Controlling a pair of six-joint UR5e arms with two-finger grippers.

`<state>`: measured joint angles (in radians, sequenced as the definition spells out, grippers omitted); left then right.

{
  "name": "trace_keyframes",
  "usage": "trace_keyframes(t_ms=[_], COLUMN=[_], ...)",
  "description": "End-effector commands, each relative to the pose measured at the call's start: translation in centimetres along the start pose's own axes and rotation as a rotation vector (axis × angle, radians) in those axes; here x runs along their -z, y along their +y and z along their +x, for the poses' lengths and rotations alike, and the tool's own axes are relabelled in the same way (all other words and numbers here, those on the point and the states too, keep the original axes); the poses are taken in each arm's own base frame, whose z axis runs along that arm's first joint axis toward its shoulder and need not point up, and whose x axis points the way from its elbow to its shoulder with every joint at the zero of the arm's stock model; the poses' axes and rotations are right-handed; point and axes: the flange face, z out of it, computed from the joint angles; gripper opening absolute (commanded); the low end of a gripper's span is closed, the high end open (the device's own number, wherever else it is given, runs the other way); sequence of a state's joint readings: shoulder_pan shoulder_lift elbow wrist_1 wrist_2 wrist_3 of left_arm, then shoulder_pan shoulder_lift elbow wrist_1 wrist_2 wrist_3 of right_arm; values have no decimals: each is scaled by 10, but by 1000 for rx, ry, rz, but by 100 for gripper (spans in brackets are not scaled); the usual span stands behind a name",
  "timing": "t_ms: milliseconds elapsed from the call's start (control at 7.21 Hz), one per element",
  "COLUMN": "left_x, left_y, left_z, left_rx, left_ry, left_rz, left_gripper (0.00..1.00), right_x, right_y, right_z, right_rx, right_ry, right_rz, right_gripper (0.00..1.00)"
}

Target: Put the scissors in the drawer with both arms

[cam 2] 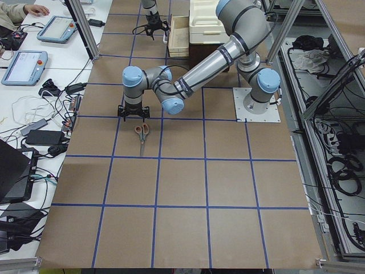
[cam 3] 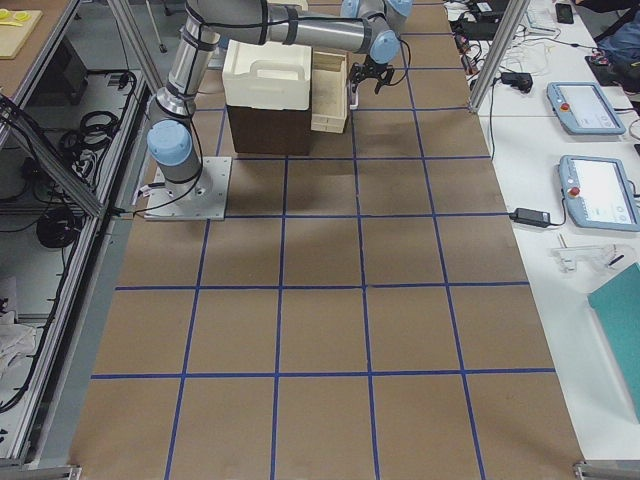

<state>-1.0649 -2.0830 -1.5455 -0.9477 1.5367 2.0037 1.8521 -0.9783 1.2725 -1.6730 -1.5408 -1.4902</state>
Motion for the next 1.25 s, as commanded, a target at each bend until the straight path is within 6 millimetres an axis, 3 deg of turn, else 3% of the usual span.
trace_keyframes(t_ms=[0,277,555,1110], left_x=[-27,-54,-62,-88], left_y=[38,45,42,43], left_z=[11,8,11,13], left_rx=[23,8,-9,-31], left_ry=[28,24,30,57], left_rz=[13,13,53,76], left_gripper=[100,100,92,93], right_x=[5,5,9,11], right_y=[2,2,14,16], right_z=[8,19,26,33], right_rx=[21,20,2,2], right_ry=[18,33,58,95], right_rz=[-8,-10,-3,14], right_gripper=[89,89,89,89])
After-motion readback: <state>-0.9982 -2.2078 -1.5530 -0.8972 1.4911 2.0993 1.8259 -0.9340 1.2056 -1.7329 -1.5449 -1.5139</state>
